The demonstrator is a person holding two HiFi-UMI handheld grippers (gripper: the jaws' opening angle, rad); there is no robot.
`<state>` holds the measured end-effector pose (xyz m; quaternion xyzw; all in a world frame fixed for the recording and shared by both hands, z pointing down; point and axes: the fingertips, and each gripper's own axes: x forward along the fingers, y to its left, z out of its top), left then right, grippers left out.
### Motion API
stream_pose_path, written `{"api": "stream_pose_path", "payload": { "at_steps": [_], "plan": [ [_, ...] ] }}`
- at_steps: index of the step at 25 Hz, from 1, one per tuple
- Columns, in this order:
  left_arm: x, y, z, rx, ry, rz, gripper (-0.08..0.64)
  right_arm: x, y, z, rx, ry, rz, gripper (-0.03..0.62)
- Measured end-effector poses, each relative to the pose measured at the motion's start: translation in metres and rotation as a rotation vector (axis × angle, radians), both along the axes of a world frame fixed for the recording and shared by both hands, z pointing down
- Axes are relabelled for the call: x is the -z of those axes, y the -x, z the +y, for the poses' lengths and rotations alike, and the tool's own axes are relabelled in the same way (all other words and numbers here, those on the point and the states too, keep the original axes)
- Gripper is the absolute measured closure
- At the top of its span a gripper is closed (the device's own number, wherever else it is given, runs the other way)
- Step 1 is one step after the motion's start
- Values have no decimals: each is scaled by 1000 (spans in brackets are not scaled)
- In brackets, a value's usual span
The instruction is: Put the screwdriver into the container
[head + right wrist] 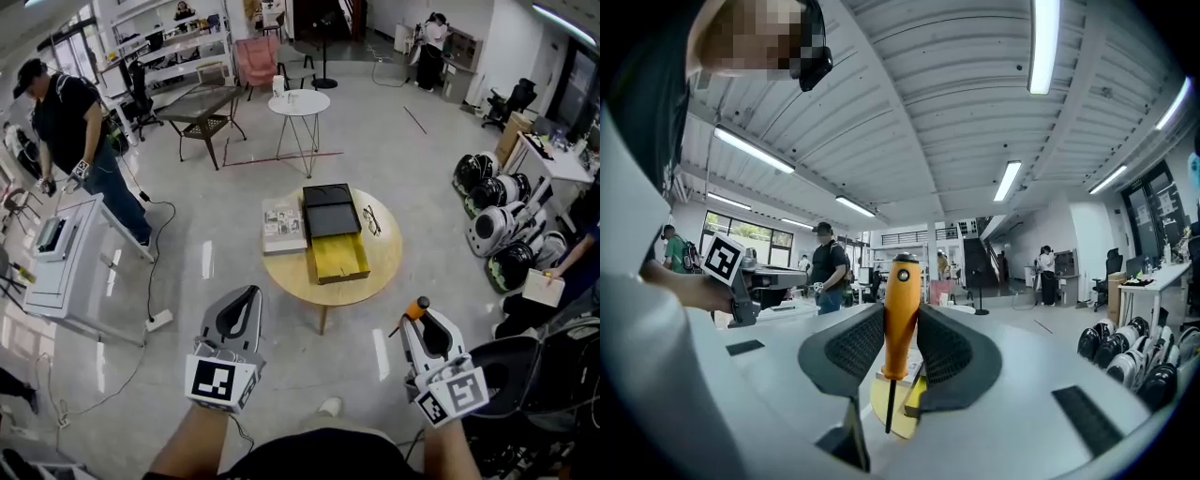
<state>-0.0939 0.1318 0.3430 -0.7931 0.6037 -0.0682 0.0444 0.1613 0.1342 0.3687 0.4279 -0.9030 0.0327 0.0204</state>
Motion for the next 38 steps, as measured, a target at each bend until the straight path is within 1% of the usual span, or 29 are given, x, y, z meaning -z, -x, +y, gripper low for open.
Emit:
{"api": "stream_pose_path", "payload": {
  "at_steps": [5,8,12,18,23,28,32,38],
  "plan": [
    [13,-17,-11,1,-21,19,543,0,-12,-15,31,7,-5,469],
    [17,-21,-13,19,-24,27,543,-1,-19,-23,50,7,-8,469],
    [13,-18,-15,54,-17,14,543,-4,-23,-35,65,11,-22,469],
    [7,-13,-11,79,-8,30,543,-10,-17,-38,95,25,-16,469],
    [2,-12,-20,69,4,37,543,-10,-13,-48,95,28,-18,469],
    [7,-19,-42,33,-13,34,543,-12,-16,-60,70,32,-15,469],
    [7,-25,-58,3,-19,28,543,-15,-12,-65,70,41,-11,469],
    [-1,-19,-81,-24,1,27,543,-19,-6,-83,50,56,-23,469]
  ]
}}
